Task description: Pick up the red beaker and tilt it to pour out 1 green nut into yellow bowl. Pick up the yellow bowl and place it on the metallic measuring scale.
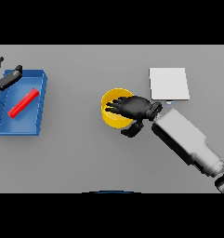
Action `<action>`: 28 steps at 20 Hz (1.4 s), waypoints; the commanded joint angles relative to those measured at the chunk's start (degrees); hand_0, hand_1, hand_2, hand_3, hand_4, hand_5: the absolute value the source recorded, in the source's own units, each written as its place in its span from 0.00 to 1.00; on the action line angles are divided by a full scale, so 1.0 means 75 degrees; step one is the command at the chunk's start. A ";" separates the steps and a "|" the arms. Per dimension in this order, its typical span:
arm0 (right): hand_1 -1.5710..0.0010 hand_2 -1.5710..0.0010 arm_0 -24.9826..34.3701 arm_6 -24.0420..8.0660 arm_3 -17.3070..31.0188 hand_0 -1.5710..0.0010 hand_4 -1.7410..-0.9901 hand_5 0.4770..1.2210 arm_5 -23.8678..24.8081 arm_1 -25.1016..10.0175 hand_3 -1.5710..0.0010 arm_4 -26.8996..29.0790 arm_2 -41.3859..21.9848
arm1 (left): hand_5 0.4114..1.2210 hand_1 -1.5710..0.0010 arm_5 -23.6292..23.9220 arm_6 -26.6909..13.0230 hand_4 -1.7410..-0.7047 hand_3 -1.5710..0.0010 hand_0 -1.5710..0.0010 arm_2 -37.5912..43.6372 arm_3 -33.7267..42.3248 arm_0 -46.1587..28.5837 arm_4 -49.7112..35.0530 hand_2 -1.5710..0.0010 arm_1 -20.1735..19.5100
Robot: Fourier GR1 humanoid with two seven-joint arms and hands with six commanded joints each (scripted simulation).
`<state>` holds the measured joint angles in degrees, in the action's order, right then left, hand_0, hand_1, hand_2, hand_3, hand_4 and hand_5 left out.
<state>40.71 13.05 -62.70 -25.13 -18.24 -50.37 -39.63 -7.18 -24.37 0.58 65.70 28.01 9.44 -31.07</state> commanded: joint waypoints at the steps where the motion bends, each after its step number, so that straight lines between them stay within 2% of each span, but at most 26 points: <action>1: 1.00 1.00 0.0005 -0.0041 0.0073 1.00 0.74 0.29 0.0009 0.0028 0.99 0.0007 0.0020 | 0.37 1.00 0.0007 0.0011 0.92 1.00 1.00 -0.0007 0.0002 0.0005 0.0009 1.00 0.0003; 4: 0.99 0.98 0.0069 -0.0243 0.0351 1.00 0.68 0.39 0.0019 0.0189 0.95 -0.0039 -0.0007 | 0.37 1.00 0.0017 -0.0082 0.92 1.00 1.00 -0.0047 -0.0037 0.0121 0.0071 1.00 0.0010; 5: 0.96 0.94 0.0092 -0.0050 0.0367 0.97 0.64 0.45 0.0033 0.0081 0.92 -0.0051 -0.0016 | 0.37 1.00 -0.0027 0.0033 0.92 1.00 1.00 0.0001 0.0004 -0.0002 0.0016 1.00 -0.0050; 6: 0.88 0.88 0.0054 0.0050 0.0332 0.88 0.58 0.56 0.0095 0.0060 0.86 -0.0055 -0.0036 | 0.37 1.00 -0.0032 0.0050 0.92 1.00 1.00 0.0001 0.0074 -0.0069 0.0002 1.00 -0.0061; 7: 0.74 0.78 0.0088 0.0163 0.0321 0.71 0.50 0.65 0.0146 0.0082 0.79 -0.0043 -0.0027 | 0.37 1.00 -0.0038 -0.0016 0.92 1.00 1.00 -0.0002 0.0123 -0.0029 -0.0001 1.00 -0.0070; 8: 0.59 0.62 0.0089 0.0083 0.0357 0.57 0.41 0.72 0.0144 0.0155 0.64 -0.0052 -0.0041 | 0.37 1.00 -0.0058 0.0027 0.92 1.00 1.00 0.0009 0.0153 -0.0068 -0.0049 1.00 -0.0051; 9: 0.47 0.50 0.0071 0.0264 0.0325 0.45 0.33 0.77 0.0153 0.0090 0.57 0.0004 -0.0010 | 0.37 1.00 -0.0049 0.0051 0.92 1.00 1.00 -0.0010 0.0132 -0.0124 -0.0031 1.00 -0.0034; 11: 0.30 0.32 0.0127 0.0202 0.0287 0.29 0.22 0.85 0.0013 0.0102 0.44 0.0038 -0.0029 | 0.37 1.00 -0.0072 0.0081 0.92 1.00 1.00 0.0032 -0.0070 0.0038 -0.0005 1.00 -0.0085; 14: 0.16 0.21 0.0052 0.0260 0.0140 0.15 0.11 0.93 -0.0128 -0.0039 0.32 0.0169 -0.0016 | 0.37 1.00 -0.0087 0.0174 0.92 1.00 1.00 0.0016 -0.0166 0.0058 0.0042 1.00 -0.0113; 17: 0.08 0.15 0.0066 -0.0028 0.0025 0.08 0.06 0.96 -0.0334 -0.0090 0.25 0.0193 -0.0012 | 0.37 1.00 -0.0071 0.0199 0.92 1.00 1.00 -0.0032 -0.0044 0.0009 0.0024 1.00 -0.0038; 19: 0.05 0.13 0.0040 -0.0023 -0.0076 0.05 0.04 0.98 -0.0340 -0.0099 0.24 0.0233 -0.0013 | 0.36 1.00 -0.0071 0.0154 0.92 1.00 1.00 -0.0012 -0.0014 -0.0006 -0.0011 1.00 -0.0029; 20: 0.04 0.12 0.0150 0.0056 -0.0101 0.04 0.03 0.98 -0.0384 -0.0148 0.24 0.0281 0.0049 | 0.36 1.00 -0.0054 0.0028 0.93 1.00 1.00 -0.0013 0.0016 0.0000 -0.0007 1.00 -0.0024; 23: 0.02 0.08 0.0253 -0.0078 -0.0547 0.02 0.01 0.99 -0.0707 -0.0437 0.26 0.0466 0.0244 | 0.36 1.00 -0.0097 0.0104 0.93 1.00 1.00 -0.0004 0.0144 -0.0082 -0.0006 1.00 -0.0132; 26: 0.01 0.05 0.0285 -0.0395 -0.0971 0.01 0.01 0.99 -0.1052 -0.0665 0.27 0.0604 0.0447 | 0.36 1.00 -0.0066 0.0134 0.93 1.00 1.00 -0.0014 0.0066 -0.0019 0.0010 1.00 -0.0085; 28: 0.01 0.09 0.0283 -0.0683 -0.1271 0.01 0.00 1.00 -0.1148 -0.0828 0.23 0.0619 0.0588 | 0.36 1.00 -0.0107 0.0113 0.93 1.00 1.00 -0.0005 0.0022 0.0019 -0.0033 1.00 -0.0063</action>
<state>42.85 7.86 -72.22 -33.75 -24.48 -45.73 -35.22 -8.00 -23.50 0.53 65.86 28.14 9.18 -31.53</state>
